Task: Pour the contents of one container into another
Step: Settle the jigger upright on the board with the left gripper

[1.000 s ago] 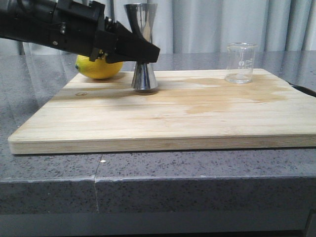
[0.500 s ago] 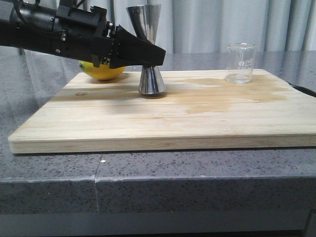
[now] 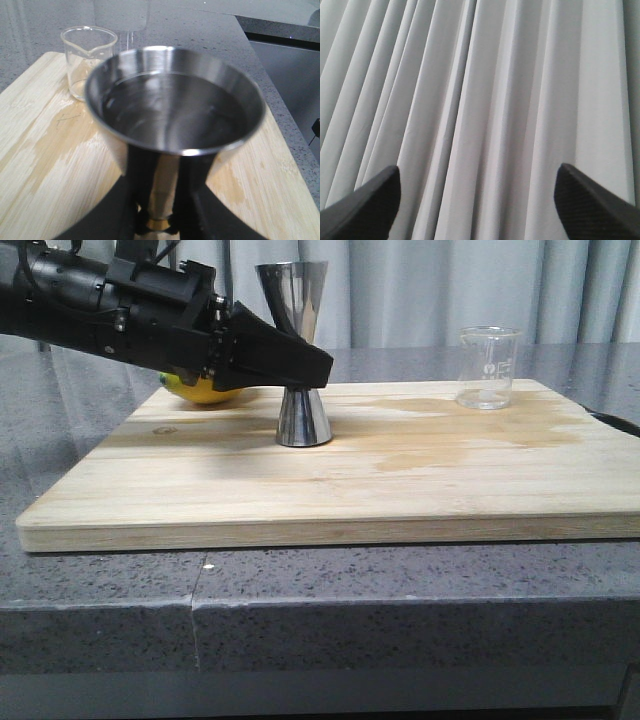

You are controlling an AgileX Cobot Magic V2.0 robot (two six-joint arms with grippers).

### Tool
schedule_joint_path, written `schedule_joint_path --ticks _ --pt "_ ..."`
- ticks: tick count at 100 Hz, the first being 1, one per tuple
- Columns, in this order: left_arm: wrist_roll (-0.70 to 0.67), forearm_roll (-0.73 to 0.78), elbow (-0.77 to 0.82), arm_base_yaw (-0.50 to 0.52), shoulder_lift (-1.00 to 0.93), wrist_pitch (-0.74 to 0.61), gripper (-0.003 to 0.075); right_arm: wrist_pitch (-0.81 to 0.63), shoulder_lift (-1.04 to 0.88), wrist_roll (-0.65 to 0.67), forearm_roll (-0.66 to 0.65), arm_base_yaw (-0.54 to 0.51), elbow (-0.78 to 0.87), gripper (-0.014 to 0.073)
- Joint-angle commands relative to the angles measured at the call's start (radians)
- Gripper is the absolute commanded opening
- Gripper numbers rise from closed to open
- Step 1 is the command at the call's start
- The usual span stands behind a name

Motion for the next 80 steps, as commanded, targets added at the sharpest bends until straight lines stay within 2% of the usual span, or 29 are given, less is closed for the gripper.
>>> schedule_joint_path --ticks 1,80 --pt "-0.02 -0.001 -0.017 0.002 -0.034 0.042 -0.0019 -0.053 -0.023 -0.008 -0.001 -0.004 -0.023 0.0563" --pt "-0.02 0.004 -0.017 0.002 -0.034 0.095 -0.001 -0.053 -0.023 -0.008 -0.001 -0.004 -0.023 0.0563"
